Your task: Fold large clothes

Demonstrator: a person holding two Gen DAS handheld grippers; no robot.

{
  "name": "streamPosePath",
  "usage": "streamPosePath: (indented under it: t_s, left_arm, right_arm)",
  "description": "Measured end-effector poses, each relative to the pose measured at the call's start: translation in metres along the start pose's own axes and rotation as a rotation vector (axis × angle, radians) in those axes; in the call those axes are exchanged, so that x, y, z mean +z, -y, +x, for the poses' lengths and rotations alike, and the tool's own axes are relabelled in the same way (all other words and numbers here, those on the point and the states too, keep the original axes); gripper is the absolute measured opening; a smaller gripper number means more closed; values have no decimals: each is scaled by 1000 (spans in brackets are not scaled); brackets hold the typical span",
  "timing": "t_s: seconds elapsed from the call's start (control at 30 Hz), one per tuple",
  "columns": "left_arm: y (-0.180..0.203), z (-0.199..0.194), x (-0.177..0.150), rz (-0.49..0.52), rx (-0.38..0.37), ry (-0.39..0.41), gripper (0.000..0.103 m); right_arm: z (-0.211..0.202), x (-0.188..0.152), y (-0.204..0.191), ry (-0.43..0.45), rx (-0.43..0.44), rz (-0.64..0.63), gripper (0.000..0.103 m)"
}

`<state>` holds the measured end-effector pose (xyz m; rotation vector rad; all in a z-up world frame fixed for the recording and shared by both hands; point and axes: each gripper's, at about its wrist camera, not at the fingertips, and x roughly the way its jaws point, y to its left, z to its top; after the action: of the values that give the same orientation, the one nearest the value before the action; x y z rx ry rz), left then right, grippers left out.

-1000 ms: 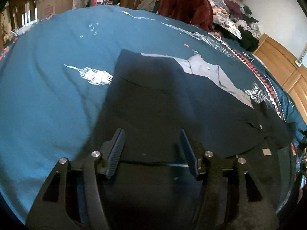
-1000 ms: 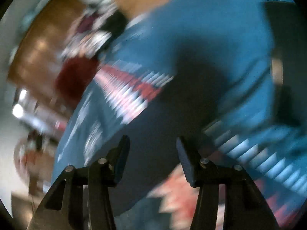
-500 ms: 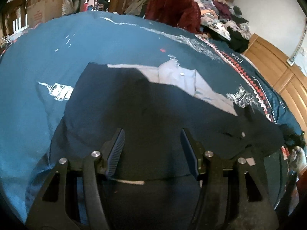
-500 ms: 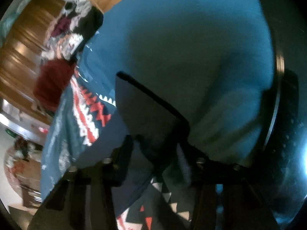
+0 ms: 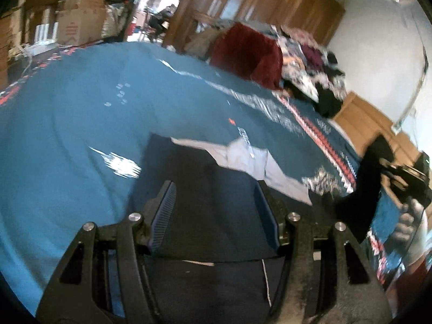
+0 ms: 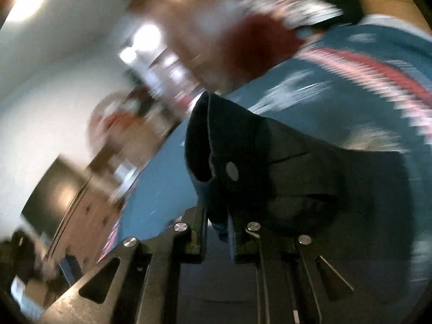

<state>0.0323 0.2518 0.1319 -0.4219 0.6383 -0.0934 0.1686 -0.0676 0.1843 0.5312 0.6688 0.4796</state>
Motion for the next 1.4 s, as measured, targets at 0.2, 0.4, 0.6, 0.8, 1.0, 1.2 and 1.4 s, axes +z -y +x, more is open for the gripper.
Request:
streamPosePath:
  t_s: [0.2, 0.4, 0.6, 0.8, 1.0, 1.2, 1.4]
  left_arm:
    - [-46, -21, 11, -17, 36, -2, 68]
    - [-71, -4, -10, -42, 26, -75, 68]
    - [-39, 38, -22, 0, -70, -177, 68]
    - [-8, 104, -22, 6, -129, -280, 66]
    - [-5, 163, -32, -10, -9, -392, 59]
    - [-12, 165, -26, -83, 26, -328, 57]
    - [-4, 159, -12, -67, 12, -249, 1]
  right_arm:
    - [135, -86, -77, -249, 31, -91, 37]
    - [49, -132, -5, -195, -73, -40, 37]
    - [-56, -146, 113, -128, -304, 85, 45]
    - [-96, -157, 176, -82, -347, 243, 45]
    - [-96, -164, 180, -67, -318, 264, 45]
    - [-106, -165, 169, -72, -300, 242, 50]
    - [-109, -170, 172, -81, -308, 252, 50]
